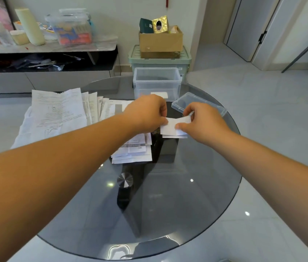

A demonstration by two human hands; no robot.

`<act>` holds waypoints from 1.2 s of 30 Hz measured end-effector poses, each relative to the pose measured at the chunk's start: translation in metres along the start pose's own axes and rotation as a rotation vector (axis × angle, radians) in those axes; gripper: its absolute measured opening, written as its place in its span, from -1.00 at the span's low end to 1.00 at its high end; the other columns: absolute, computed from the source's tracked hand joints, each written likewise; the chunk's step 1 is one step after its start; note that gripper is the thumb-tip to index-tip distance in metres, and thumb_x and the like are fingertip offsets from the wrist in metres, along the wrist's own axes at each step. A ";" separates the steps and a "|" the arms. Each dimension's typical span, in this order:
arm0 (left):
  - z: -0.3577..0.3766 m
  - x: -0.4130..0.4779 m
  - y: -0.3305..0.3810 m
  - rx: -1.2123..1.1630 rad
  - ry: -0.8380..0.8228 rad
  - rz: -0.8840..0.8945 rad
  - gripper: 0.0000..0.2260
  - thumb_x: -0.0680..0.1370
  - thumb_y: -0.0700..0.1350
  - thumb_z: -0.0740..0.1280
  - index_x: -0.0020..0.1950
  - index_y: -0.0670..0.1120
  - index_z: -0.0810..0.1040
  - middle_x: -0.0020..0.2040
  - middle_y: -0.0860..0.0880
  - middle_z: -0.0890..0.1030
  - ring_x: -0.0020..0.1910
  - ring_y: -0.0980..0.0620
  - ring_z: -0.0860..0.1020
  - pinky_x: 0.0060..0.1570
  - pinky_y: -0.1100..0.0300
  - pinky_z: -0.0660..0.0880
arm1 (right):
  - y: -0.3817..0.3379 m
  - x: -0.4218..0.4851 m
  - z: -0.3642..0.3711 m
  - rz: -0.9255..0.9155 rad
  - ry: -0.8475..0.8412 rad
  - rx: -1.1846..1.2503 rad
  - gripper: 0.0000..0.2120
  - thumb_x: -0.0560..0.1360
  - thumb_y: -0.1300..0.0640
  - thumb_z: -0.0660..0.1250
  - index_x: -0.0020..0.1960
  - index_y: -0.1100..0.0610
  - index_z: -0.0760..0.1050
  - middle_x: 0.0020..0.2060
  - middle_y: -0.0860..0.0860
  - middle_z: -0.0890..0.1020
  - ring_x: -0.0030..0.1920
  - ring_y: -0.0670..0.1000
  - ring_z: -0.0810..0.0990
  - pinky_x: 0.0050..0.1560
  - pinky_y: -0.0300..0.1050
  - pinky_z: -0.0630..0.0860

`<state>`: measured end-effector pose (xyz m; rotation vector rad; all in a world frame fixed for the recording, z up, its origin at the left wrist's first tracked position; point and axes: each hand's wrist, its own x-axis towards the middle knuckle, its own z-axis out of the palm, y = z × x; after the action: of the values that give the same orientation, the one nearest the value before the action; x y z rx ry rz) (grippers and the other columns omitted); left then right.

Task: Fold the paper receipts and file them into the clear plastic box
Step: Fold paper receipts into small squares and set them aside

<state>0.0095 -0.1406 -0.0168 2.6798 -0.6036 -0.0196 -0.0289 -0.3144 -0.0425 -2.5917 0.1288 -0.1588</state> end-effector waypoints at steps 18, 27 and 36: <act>-0.027 -0.077 -0.051 0.121 0.209 -0.088 -0.77 0.57 0.19 0.32 0.03 0.05 0.55 0.00 0.07 0.61 -0.07 0.09 0.56 0.02 0.10 0.59 | -0.022 -0.026 -0.010 -0.228 0.079 0.135 -0.85 0.46 -0.07 0.47 -0.12 -0.01 0.59 -0.14 -0.12 0.58 -0.11 -0.09 0.53 -0.09 -0.13 0.46; -0.034 -0.127 -0.085 0.096 -0.005 -0.007 -0.53 0.52 0.19 0.41 0.38 0.08 0.49 0.33 0.10 0.55 0.24 0.07 0.51 0.23 0.19 0.46 | -0.067 -0.049 0.023 -0.476 -0.195 -0.083 -0.54 0.48 -0.18 0.43 0.32 -0.05 0.53 0.30 -0.13 0.54 0.36 -0.05 0.35 0.37 -0.01 0.37; -0.017 -0.124 -0.092 0.133 0.095 0.109 -0.67 0.54 0.19 0.37 0.28 0.14 0.58 0.21 0.09 0.51 0.19 0.09 0.45 0.22 0.15 0.43 | -0.066 -0.049 0.040 -0.523 -0.165 -0.177 -0.63 0.49 -0.14 0.43 0.25 -0.04 0.59 0.19 -0.09 0.62 0.20 -0.01 0.51 0.26 -0.01 0.45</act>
<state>-0.0638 -0.0063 -0.0444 2.7516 -0.7429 0.1820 -0.0676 -0.2312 -0.0466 -2.7440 -0.6244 -0.1238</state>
